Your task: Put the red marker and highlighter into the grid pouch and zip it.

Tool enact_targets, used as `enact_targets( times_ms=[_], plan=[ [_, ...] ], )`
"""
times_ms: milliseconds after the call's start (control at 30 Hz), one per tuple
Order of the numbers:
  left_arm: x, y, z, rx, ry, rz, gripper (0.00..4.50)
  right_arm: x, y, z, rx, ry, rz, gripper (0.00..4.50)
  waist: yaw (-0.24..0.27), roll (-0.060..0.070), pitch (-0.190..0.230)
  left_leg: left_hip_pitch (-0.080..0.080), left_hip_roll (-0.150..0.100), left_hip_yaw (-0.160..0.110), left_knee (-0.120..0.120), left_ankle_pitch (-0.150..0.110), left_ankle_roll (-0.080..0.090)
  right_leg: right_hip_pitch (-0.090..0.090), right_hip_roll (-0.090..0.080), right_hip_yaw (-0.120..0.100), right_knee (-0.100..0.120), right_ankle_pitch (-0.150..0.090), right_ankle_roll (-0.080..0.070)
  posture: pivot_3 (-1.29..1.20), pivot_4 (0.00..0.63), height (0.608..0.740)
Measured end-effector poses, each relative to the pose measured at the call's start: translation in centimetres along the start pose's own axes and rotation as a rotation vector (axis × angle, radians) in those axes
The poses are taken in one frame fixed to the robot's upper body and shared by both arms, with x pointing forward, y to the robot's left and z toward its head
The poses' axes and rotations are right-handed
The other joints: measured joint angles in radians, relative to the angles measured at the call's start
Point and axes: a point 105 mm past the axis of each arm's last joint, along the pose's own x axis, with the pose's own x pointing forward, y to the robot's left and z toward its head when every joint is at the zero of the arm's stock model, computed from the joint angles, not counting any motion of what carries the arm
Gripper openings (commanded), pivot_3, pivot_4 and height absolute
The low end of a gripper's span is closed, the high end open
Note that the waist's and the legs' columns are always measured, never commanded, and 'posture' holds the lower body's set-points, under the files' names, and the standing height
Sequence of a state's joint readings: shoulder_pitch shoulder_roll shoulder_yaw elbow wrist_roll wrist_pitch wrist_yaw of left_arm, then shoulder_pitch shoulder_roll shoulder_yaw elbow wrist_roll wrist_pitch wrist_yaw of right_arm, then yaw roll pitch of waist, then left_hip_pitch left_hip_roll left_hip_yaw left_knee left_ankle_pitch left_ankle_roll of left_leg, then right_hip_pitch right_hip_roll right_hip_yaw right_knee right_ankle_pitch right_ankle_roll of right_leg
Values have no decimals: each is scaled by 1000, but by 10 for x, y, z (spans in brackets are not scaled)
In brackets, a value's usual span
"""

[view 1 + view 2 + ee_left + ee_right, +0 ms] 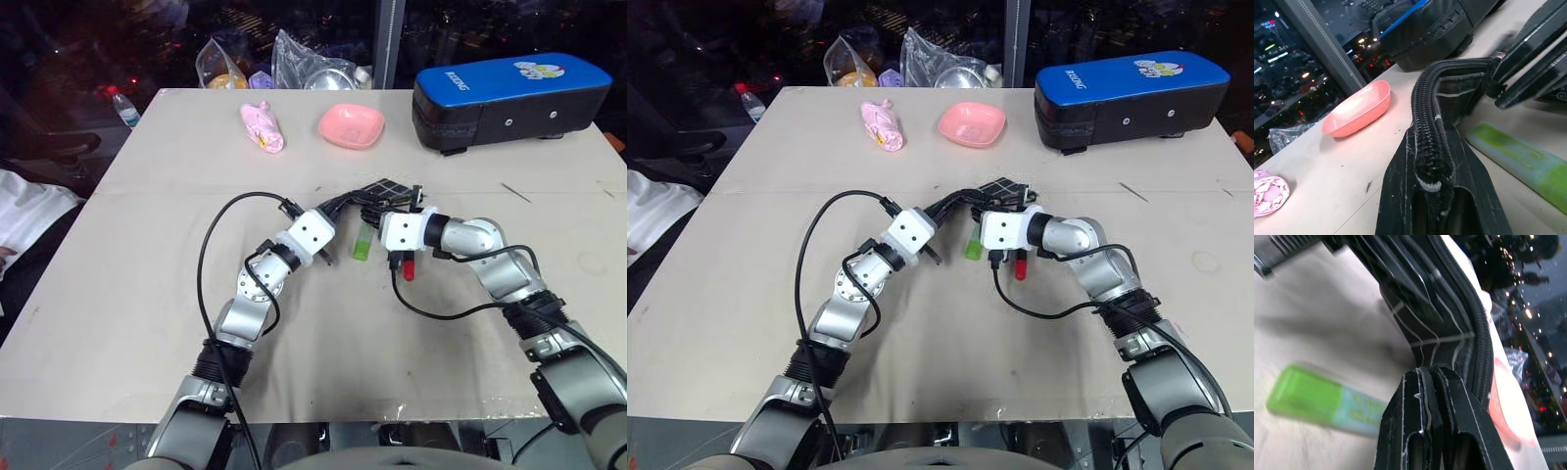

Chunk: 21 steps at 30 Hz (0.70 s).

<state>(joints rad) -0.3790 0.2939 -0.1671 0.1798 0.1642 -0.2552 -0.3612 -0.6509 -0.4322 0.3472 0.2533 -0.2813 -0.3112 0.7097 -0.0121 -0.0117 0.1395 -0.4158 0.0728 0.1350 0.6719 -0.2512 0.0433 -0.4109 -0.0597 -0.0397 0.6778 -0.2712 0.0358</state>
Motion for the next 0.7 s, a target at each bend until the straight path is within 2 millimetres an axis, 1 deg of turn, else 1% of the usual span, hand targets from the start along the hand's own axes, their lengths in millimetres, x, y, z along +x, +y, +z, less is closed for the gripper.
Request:
enact_targets(
  times_ms=[167,300,433,567,700],
  plan=[
    [0,0,0,0,0,1,0,2,1,3,3,-13,9,120,1,0,0,0,0,0,0,0,0,0,0,0,0,0,0,0,150,740],
    [0,1,0,0,-1,2,0,7,5,11,-1,-42,26,120,0,0,0,0,0,0,0,0,0,0,0,0,0,0,0,0,150,740],
    [0,0,1,-1,-3,2,0,10,7,14,3,-54,32,120,1,0,0,0,0,0,0,0,0,0,0,0,0,0,0,0,150,740],
    [1,0,1,-1,-3,0,0,9,4,13,-3,-46,29,120,1,0,0,0,0,0,0,0,0,0,0,0,0,0,0,0,150,740],
    [-1,0,0,8,-2,-5,0,3,-2,5,-8,-20,15,120,1,0,0,0,0,0,0,0,0,0,0,0,0,0,0,0,150,740]
  ],
)
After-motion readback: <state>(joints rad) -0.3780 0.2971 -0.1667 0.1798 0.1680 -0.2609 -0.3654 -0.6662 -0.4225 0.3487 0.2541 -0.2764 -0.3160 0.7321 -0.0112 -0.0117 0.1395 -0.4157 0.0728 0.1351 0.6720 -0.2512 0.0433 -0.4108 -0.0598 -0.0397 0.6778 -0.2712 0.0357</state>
